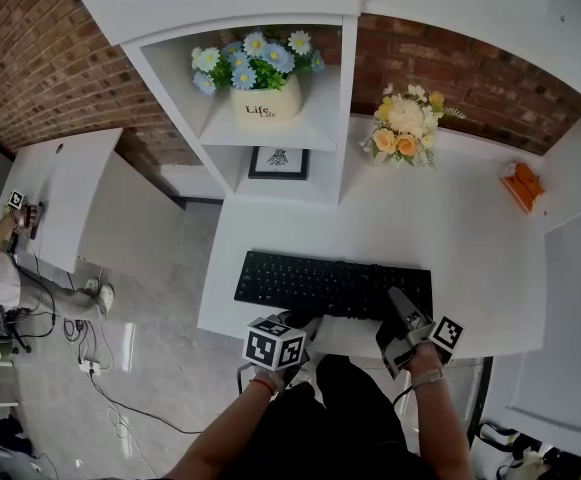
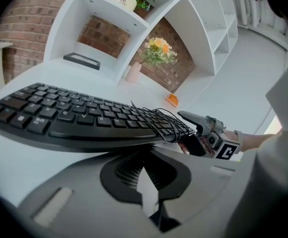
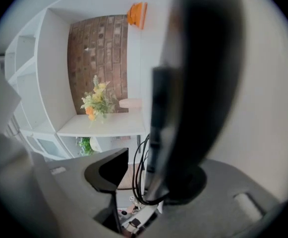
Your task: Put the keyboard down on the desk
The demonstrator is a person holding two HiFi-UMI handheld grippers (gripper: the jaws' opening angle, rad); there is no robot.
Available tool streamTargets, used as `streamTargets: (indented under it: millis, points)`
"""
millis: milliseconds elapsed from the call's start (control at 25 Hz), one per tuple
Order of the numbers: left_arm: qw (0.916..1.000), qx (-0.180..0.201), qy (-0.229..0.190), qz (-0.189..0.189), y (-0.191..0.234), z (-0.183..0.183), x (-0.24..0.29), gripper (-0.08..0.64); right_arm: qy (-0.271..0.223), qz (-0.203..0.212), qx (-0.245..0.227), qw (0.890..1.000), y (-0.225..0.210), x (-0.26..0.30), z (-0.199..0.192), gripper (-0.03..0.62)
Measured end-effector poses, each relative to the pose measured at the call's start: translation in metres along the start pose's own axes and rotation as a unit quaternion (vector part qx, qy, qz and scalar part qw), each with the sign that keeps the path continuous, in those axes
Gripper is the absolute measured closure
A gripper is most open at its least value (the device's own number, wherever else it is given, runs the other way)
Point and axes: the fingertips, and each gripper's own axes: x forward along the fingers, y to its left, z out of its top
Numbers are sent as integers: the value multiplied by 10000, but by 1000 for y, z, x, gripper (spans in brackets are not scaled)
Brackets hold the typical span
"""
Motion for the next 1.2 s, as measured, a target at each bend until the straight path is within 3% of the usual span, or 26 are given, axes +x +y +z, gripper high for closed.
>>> streamTargets:
  millis: [80,360,760,920,1000,1200]
  points:
    - [9999,-34,80,57,1,-3,2,563,296,51,-321,9990,2,-3,-6,360]
    - [9993,-137,299,177,4,-8,2,562,922,-189,-806,9923,-4,-17,-19,336]
    - [9986,-90,378,355,6,-5,5,561,1083,20,-470,9930,-3,-35,-30,331]
    - [9985,-179,431,301,5,-6,8,563,1121,-76,-599,9919,-14,-51,-37,335]
    - [9982,-218,511,245,4,-10,10,561,1150,-146,-767,9903,-16,-55,-39,363]
    - [9968,-280,729,194,5,-15,14,561,1216,-669,-1328,9814,-26,-55,-38,521]
